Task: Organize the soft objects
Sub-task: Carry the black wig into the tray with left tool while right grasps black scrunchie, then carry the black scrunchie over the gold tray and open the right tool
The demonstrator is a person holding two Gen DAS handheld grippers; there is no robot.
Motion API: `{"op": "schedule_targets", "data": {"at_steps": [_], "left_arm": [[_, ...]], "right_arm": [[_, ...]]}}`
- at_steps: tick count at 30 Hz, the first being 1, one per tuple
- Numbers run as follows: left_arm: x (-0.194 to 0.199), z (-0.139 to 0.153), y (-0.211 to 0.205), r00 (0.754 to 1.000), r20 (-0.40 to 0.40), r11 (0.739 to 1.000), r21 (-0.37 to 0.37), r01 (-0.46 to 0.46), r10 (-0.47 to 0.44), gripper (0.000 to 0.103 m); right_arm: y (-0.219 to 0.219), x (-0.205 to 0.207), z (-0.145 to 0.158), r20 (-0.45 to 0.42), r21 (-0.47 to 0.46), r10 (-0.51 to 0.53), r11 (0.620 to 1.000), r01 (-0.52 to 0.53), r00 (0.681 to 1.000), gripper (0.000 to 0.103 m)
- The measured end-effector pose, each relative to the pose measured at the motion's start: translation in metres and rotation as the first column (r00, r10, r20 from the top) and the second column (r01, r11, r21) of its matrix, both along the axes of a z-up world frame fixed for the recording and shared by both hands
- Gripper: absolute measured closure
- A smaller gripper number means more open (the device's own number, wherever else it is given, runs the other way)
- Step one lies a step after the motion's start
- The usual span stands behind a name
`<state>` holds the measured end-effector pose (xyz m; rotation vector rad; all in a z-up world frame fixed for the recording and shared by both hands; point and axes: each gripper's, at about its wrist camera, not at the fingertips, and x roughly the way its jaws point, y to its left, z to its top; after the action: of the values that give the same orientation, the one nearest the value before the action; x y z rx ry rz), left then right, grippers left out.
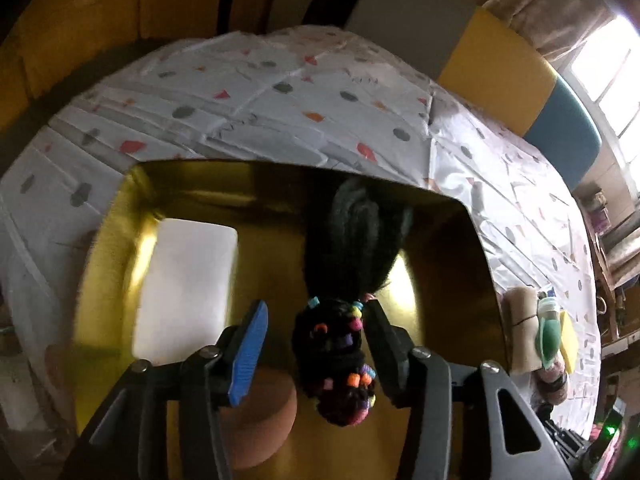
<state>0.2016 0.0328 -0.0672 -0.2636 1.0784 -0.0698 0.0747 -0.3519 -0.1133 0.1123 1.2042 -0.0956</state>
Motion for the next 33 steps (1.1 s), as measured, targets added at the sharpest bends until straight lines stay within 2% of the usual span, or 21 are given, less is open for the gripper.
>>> {"op": "schedule_targets", "data": {"at_steps": [4,8,12,21,28,33], "left_arm": [[-0.033,0.027,-0.005,0.995,0.094,0.997,0.068,0.022,-0.028,0.053],[-0.068,0.047,-0.016,0.98,0.175,0.99,0.121,0.074,-0.095,0.052],[-0.101,0.061,-0.026,0.967,0.224,0.988,0.121,0.1,-0.125,0.052],[-0.142,0.071,-0.039,0.947,0.251,0.973,0.163,0.161,-0.199,0.051],[-0.149,0.068,-0.036,0.951,0.238,0.974,0.159,0.163,-0.198,0.051],[-0.151,0.067,-0.035,0.952,0.237,0.974,0.16,0.159,-0.194,0.051]], "right_arm": [[0.0,0.0,0.0,0.001,-0.003,0.0,1.0,0.0,1.0,0.092],[0.002,0.0,-0.001,0.002,-0.011,-0.001,1.0,0.001,1.0,0.092],[0.005,0.0,0.001,0.006,-0.026,0.002,1.0,-0.002,1.0,0.093],[0.005,-0.002,0.007,0.028,-0.014,-0.008,1.0,0.008,1.0,0.094],[0.004,-0.001,0.012,0.053,0.061,-0.005,0.998,0.002,0.999,0.094],[0.007,-0.001,0.01,0.042,0.037,0.011,0.999,-0.013,0.999,0.094]]}}
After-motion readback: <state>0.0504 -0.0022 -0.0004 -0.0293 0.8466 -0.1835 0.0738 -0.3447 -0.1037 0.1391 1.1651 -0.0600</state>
